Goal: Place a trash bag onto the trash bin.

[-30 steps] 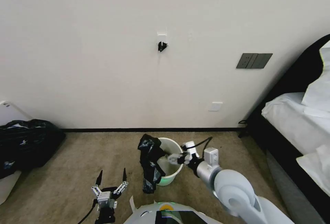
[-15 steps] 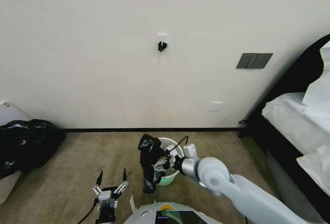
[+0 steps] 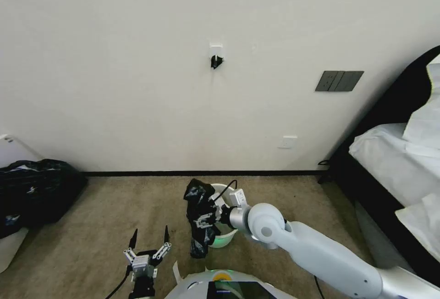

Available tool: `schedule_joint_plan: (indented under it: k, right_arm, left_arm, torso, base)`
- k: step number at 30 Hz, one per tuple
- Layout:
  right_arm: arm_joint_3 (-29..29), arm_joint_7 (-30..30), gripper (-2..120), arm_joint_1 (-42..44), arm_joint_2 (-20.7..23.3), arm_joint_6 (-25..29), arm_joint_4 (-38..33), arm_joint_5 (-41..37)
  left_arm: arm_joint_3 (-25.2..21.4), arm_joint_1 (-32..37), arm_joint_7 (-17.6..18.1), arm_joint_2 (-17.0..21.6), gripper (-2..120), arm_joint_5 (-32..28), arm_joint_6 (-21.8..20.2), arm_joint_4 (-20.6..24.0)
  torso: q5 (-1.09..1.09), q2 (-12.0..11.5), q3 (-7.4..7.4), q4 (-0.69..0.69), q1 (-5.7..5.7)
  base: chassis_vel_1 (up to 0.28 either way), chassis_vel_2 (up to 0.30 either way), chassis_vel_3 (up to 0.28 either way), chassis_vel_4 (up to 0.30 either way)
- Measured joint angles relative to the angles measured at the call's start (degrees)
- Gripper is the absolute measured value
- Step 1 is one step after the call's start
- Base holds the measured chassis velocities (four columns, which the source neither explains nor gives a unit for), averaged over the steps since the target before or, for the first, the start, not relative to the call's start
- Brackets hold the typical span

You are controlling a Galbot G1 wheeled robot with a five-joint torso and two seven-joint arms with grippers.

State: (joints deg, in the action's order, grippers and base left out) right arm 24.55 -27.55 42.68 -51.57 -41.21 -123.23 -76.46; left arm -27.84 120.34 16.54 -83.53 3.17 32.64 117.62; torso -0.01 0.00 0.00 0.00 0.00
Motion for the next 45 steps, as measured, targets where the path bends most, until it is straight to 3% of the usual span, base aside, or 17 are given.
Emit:
schedule_joint_plan:
  k: [5, 8, 15, 25, 31, 36, 37, 40, 41, 42, 45]
  right_arm:
    - [1.73, 0.09, 79, -1.18, -0.97, 0.03, 0.97, 0.77]
    - [2.58, 0.63, 62, -1.73, -1.49, 0.06, 1.57, 2.73]
    - [3.43, 0.91, 40, -1.65, -1.45, 0.08, 1.69, 4.72]
    - [2.20, 0.89, 2, -1.73, -0.73, 0.12, 1.75, 5.26]
    - [0.83, 0.88, 0, -0.22, -0.09, 0.13, 1.04, 5.94]
    - [-3.24, 0.87, 0, 3.72, 1.54, 0.16, -0.47, 7.29]
    - [-3.24, 0.87, 0, 3.72, 1.54, 0.16, -0.47, 7.29]
    - [-4.20, 0.87, 0, 4.82, 1.74, 0.17, -0.82, 8.06]
    - [-4.51, 0.87, 0, 5.10, 1.75, 0.17, -0.96, 8.23]
    - [-4.51, 0.87, 0, 5.10, 1.75, 0.17, -0.96, 8.23]
    - [-5.15, 0.87, 0, 5.69, 1.96, 0.17, -1.28, 8.41]
  left_arm:
    - [0.43, -0.23, -0.02, 0.00, 100, 0.07, -0.02, -0.15]
    - [1.05, -0.22, -0.05, -0.01, 100, 0.38, -0.02, -0.63]
    - [1.77, -0.34, -0.05, -0.18, 100, 0.63, -0.10, -0.94]
    - [1.94, -1.39, -0.12, 1.23, 100, 0.44, -2.17, -0.04]
    - [2.69, -2.09, -0.15, 2.44, 100, 0.07, -4.62, 1.07]
    - [6.91, -5.64, -0.43, 6.11, 100, -2.85, -15.21, 4.54]
    - [6.91, -5.64, -0.43, 6.11, 100, -2.85, -15.21, 4.54]
    - [9.51, -8.61, -0.13, 7.57, 100, -5.35, -22.55, 6.51]
    - [10.68, -10.31, 0.51, 8.23, 100, -7.01, -26.90, 7.53]
    - [10.68, -10.31, 0.51, 8.23, 100, -7.01, -26.90, 7.53]
    - [12.47, -14.22, 2.58, 9.61, 100, -12.09, -36.59, 8.96]
  torso:
    - [0.00, 0.00, 0.00, 0.00, 0.00]
    - [0.00, 0.00, 0.00, 0.00, 0.00]
    - [0.01, 0.00, 0.00, 0.00, 0.00]
    - [0.01, 0.00, 0.00, 0.00, 0.00]
    - [0.01, 0.00, 0.00, 0.00, 0.00]
    - [0.01, 0.00, 0.00, -0.01, 0.00]
    - [0.01, 0.00, 0.00, -0.01, 0.00]
    - [0.00, 0.00, -0.01, -0.01, 0.00]
    - [0.01, 0.00, -0.01, -0.01, 0.00]
    - [0.01, 0.00, -0.01, -0.01, 0.00]
    - [0.01, 0.00, 0.00, 0.00, 0.00]
  base:
    - [0.000, 0.000, 0.000, 0.000]
    - [0.000, 0.000, 0.000, 0.000]
    - [0.000, 0.000, 0.000, 0.000]
    - [0.000, 0.000, 0.000, 0.000]
    - [0.000, 0.000, 0.000, 0.000]
    - [0.000, 0.000, 0.000, 0.000]
    - [0.000, 0.000, 0.000, 0.000]
    - [0.000, 0.000, 0.000, 0.000]
    - [0.000, 0.000, 0.000, 0.000]
    - [0.000, 0.000, 0.000, 0.000]
    - [0.000, 0.000, 0.000, 0.000]
